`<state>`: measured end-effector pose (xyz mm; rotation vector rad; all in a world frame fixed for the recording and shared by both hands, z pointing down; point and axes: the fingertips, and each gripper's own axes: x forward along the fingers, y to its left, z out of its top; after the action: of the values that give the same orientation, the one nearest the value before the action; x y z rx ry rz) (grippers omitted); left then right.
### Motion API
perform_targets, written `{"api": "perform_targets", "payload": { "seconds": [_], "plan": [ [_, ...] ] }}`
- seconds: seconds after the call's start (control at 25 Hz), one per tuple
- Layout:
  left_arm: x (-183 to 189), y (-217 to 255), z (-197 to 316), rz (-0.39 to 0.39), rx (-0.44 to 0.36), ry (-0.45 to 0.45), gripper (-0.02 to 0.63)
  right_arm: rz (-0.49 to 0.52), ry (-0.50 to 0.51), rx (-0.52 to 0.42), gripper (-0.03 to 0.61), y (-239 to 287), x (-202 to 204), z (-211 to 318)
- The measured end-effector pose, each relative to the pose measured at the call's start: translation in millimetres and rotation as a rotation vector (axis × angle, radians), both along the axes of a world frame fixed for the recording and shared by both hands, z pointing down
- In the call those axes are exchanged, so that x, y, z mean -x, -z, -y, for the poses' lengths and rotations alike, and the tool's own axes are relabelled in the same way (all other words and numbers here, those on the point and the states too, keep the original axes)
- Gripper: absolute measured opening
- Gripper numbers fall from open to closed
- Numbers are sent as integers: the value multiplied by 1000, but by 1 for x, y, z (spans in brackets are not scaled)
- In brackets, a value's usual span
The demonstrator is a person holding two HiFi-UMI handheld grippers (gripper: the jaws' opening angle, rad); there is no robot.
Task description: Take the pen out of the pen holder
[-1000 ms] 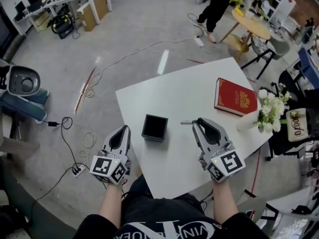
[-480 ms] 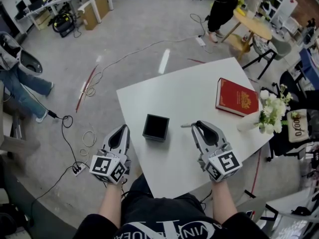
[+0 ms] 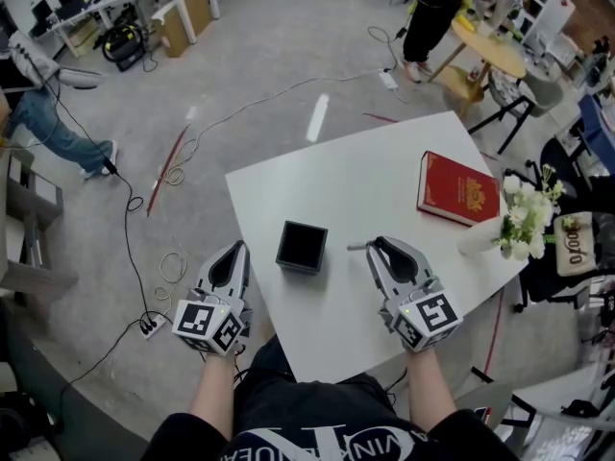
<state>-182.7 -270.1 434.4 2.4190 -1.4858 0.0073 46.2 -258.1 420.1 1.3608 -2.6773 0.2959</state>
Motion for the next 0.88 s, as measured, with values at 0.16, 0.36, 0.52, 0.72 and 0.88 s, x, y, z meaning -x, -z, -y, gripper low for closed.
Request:
{"api": "perform_targets", "payload": {
  "seconds": [0.16,0.36,0.52,0.72,0.88],
  "plan": [
    [0,-1,0,-5,4,4,-12,2,3,13,77,-4,1,-1],
    [-2,0,0,-9,1,4,-12,-2,9,18,77,-7,1,-2],
    [-5,2,1,-11,-4,-3,-12,-2,13,15,77,-7,0,-1],
    [-4,1,0,-10,1,2,-12,1,19,15,77,-6,2,-1],
    [-5,1,0,-9,-1,-2,-12,3,21,16,77,-6,2,0]
  ]
}}
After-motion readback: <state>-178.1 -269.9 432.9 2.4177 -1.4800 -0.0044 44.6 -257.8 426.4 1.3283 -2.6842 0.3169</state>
